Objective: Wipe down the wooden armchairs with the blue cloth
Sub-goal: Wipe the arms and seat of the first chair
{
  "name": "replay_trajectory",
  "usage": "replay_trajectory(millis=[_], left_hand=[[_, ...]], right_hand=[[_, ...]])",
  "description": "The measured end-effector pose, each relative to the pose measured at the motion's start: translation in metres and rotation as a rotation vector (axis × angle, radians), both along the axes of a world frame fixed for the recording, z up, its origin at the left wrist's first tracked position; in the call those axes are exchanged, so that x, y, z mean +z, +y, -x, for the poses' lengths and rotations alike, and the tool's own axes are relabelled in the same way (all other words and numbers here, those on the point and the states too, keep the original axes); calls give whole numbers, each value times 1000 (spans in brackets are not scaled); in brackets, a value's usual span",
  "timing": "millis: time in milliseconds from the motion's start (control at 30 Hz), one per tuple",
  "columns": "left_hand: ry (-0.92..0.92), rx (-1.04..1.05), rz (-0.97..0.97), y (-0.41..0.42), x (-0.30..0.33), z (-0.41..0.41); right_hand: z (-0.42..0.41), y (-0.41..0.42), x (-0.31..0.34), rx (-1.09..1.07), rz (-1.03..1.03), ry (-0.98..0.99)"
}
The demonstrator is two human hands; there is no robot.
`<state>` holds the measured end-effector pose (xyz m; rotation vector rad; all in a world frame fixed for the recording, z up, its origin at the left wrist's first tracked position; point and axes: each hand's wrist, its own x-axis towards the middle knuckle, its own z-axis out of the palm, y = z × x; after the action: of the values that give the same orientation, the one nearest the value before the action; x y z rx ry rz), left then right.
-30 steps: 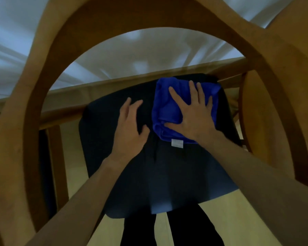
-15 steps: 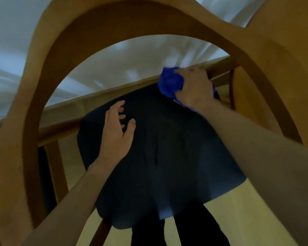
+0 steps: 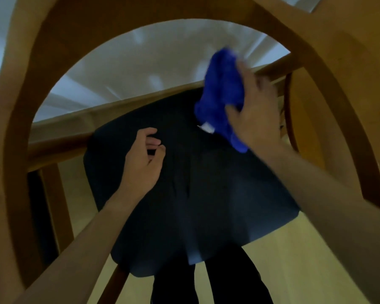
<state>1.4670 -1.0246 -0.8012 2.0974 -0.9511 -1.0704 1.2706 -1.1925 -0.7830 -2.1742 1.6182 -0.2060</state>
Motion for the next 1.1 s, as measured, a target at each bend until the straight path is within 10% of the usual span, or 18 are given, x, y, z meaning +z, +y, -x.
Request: replay_trajectory(millis=[133, 800, 1100], left_hand=[[10, 2, 10, -3, 3, 3], [27, 191, -30, 44, 22, -13], [52, 268, -100, 54, 24, -29]], right_hand=[[-15, -18, -11, -25, -113, 325], [-55, 86, -12, 438, -190, 86], [-26, -21, -14, -22, -224, 90]])
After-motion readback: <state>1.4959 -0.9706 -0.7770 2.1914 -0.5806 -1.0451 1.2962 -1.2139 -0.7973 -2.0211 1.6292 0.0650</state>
